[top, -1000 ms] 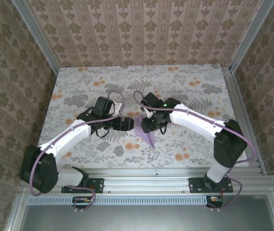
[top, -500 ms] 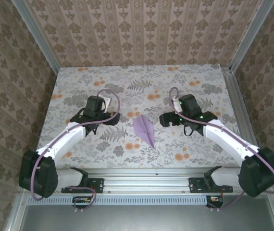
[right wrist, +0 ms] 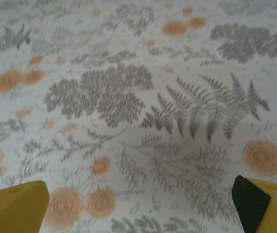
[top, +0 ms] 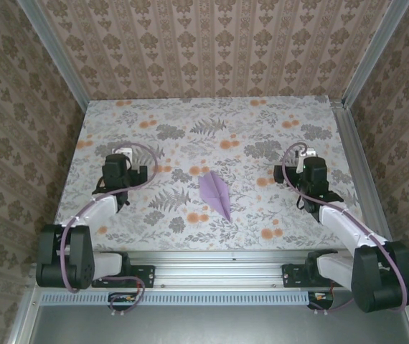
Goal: Fold a paper plane with a square sheet of paper (pick it up from the middle)
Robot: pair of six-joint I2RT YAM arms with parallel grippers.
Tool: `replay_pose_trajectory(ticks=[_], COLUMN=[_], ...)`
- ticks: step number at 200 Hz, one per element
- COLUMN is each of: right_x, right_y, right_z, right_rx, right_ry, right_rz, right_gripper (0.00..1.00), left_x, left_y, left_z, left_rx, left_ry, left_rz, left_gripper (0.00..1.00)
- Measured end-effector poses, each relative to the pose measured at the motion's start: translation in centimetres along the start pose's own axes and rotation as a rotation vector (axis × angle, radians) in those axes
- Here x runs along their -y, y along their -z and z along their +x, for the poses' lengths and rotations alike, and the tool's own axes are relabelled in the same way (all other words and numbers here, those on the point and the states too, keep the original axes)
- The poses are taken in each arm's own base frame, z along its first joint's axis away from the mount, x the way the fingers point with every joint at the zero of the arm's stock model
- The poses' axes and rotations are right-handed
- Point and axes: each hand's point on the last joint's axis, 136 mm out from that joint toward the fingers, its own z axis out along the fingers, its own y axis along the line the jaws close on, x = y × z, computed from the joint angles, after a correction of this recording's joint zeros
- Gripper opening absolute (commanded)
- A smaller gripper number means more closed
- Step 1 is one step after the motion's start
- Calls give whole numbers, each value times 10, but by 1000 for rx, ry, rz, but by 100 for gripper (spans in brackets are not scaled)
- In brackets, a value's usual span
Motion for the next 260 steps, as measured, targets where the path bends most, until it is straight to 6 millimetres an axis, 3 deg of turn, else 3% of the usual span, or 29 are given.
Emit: replay_pose_trajectory(ticks=[56, 119, 173, 236, 260], right_x=[23, 28, 22, 19, 19], right_y=[-30, -59, -63, -61, -61], right_z=[5, 9, -1, -7, -7], right_rx=[71, 79, 139, 175, 178], right_ry=[-18, -14, 10, 23, 23], right_rz=[48, 33, 15, 8, 7], right_gripper=[100, 100, 100, 100, 100], left_x=[1, 6, 3, -3, -4], left_y=[-27, -46, -50, -40, -38], left_z=[-1, -10, -19, 8, 5], left_rx=[35, 53, 100, 166, 197], left_ry=[-42, -54, -40, -16, -11], left_rz=[-6, 18, 17, 17, 20], left_gripper=[100, 100, 100, 100, 100])
